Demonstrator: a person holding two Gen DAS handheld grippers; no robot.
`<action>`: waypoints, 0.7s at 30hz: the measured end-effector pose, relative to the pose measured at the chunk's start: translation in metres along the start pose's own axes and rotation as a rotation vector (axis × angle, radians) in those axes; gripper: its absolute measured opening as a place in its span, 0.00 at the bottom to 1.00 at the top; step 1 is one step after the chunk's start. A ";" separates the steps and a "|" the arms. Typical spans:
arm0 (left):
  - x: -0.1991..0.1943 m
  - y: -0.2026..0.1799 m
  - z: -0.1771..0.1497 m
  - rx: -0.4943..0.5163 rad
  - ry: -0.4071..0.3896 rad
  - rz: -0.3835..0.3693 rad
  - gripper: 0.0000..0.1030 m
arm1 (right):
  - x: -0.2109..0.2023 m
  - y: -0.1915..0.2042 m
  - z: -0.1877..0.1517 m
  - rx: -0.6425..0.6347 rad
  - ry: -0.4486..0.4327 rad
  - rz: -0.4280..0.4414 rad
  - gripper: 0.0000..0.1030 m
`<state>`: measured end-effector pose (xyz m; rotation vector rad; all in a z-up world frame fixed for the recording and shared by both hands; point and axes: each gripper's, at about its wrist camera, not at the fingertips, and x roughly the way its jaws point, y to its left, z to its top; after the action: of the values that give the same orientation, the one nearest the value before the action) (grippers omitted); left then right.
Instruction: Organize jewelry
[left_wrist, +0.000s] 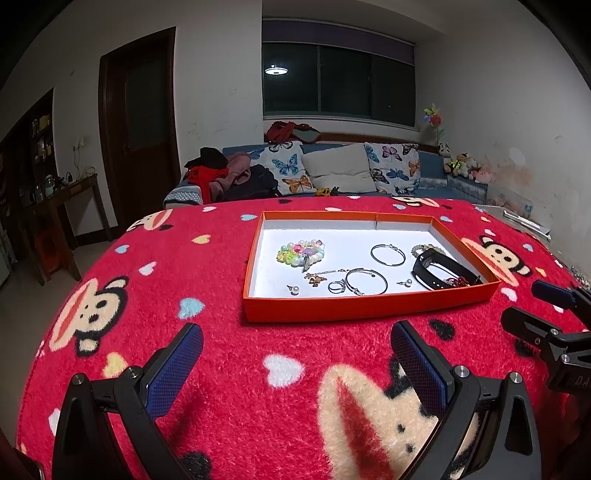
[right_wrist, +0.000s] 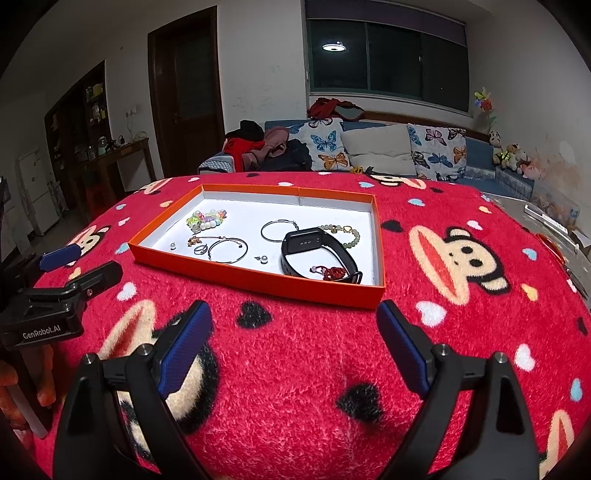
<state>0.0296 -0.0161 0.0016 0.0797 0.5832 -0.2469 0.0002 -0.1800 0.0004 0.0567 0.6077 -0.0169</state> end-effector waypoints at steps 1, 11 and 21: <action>0.000 0.000 0.000 0.001 0.000 0.000 1.00 | 0.000 0.000 0.000 0.001 0.001 0.000 0.89; -0.001 -0.001 0.000 0.001 -0.001 0.001 1.00 | 0.001 0.000 0.000 0.002 0.003 0.001 0.89; -0.001 -0.002 0.001 0.003 0.000 -0.002 1.00 | 0.001 0.000 0.000 -0.001 0.003 0.000 0.89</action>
<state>0.0290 -0.0177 0.0023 0.0821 0.5830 -0.2495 0.0013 -0.1799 -0.0005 0.0560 0.6105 -0.0168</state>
